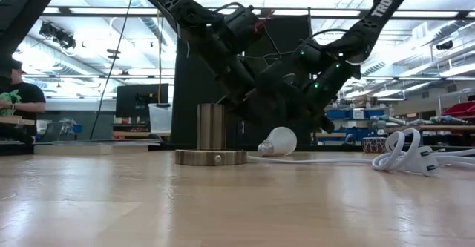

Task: Screw lightbulb
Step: Insert the lightbulb into the desk lamp

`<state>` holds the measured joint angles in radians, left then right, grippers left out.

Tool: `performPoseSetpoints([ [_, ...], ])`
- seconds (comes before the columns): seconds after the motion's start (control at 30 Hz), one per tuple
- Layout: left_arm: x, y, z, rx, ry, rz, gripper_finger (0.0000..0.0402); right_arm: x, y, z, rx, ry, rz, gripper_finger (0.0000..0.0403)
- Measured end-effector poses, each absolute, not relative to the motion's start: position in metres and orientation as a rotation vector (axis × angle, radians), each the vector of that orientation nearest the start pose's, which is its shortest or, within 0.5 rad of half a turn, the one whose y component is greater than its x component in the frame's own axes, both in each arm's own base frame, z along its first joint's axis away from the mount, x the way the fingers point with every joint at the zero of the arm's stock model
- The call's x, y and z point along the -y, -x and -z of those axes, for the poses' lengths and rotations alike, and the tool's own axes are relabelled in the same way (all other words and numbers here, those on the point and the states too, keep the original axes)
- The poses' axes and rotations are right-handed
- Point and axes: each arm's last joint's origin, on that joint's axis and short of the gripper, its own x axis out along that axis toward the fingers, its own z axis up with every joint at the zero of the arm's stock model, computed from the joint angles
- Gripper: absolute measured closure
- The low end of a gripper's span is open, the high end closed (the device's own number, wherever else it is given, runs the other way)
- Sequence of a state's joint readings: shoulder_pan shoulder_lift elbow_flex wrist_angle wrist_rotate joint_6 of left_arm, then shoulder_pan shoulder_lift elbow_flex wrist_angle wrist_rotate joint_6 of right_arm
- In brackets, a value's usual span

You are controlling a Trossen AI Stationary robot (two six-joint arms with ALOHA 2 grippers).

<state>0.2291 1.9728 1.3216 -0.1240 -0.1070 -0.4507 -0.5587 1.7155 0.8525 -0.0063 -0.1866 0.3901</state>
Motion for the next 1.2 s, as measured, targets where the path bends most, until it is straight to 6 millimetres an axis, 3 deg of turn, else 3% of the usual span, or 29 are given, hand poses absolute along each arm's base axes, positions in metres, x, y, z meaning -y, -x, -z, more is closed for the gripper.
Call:
performPoseSetpoints([
  [0.2,-0.095,-0.418,-0.168,-0.712,0.504,-0.367,0.0118,0.164,-0.275,-0.14,-0.804,-0.712,0.492,0.0234],
  [0.43,-0.081,-0.423,-0.172,-0.714,0.311,-0.341,0.0118,0.157,-0.278,-0.14,-0.809,-0.762,0.436,0.0234],
  [0.67,-0.076,-0.424,-0.173,-0.731,0.303,-0.303,0.0118,0.149,-0.277,-0.147,-0.821,-0.794,0.439,0.0234],
  [0.97,-0.071,-0.424,-0.173,-0.752,0.286,-0.262,0.0117,0.134,-0.249,-0.182,-0.887,-0.774,0.518,0.0234],
  [1.2,-0.067,-0.42,-0.168,-0.813,0.275,-0.271,0.0117,0.106,-0.235,-0.171,-0.913,-0.809,0.494,0.0234],
])
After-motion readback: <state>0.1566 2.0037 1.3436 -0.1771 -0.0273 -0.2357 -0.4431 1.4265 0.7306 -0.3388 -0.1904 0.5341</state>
